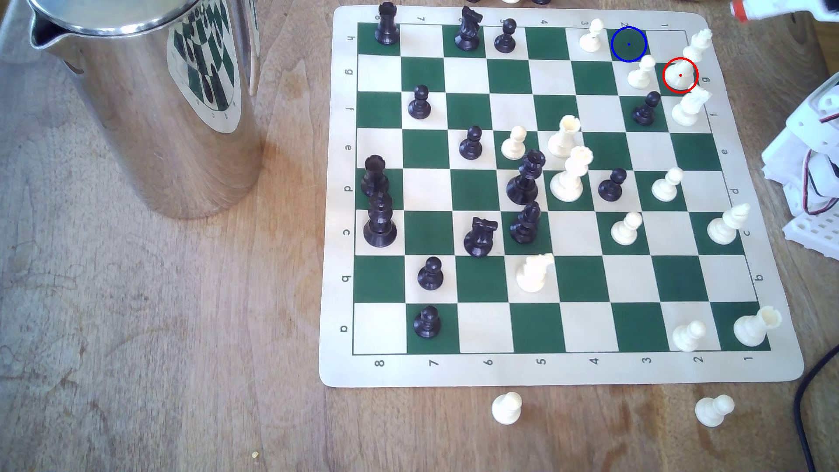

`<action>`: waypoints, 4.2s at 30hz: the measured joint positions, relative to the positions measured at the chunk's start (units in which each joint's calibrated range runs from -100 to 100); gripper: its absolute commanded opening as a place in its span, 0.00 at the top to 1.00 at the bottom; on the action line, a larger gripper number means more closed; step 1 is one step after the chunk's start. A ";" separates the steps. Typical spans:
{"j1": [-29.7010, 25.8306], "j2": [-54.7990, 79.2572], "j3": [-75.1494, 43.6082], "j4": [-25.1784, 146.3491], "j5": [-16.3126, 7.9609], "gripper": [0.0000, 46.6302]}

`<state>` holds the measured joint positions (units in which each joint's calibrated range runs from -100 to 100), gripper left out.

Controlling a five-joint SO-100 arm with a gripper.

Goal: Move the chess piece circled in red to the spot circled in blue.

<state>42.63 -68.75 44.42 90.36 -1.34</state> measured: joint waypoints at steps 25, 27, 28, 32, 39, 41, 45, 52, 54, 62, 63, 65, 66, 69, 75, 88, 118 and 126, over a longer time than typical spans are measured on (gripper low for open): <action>2.65 15.92 9.13 -6.29 -1.03 0.58; 2.58 16.76 9.85 -7.41 -1.03 0.59; 2.88 17.76 10.12 -8.53 -1.03 0.59; 3.54 23.21 10.30 -13.15 -1.03 0.60; 3.54 29.49 11.03 -18.73 -1.03 0.62; 3.98 30.25 11.12 -20.08 -1.03 0.65; 4.42 31.92 11.21 -22.31 -1.03 0.69; 4.42 32.17 11.21 -25.42 -1.03 0.70; 4.42 32.26 11.21 -25.82 -1.03 0.70; 3.83 32.26 11.21 -25.98 -1.03 0.78; 3.54 32.26 11.21 -25.98 -1.22 0.79; 3.47 32.26 11.21 -25.98 -1.37 0.83; 3.47 32.26 11.21 -25.98 -1.37 0.86; 2.80 32.26 11.21 -25.98 -1.37 1.00; 2.73 32.26 11.21 -25.98 -1.37 1.00; 3.61 32.26 -0.18 -17.05 -1.37 1.00; -0.22 51.95 -15.09 -24.22 -3.27 1.00; -0.22 55.22 -15.09 -26.61 -3.27 1.00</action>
<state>42.40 -13.53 29.33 63.75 -4.62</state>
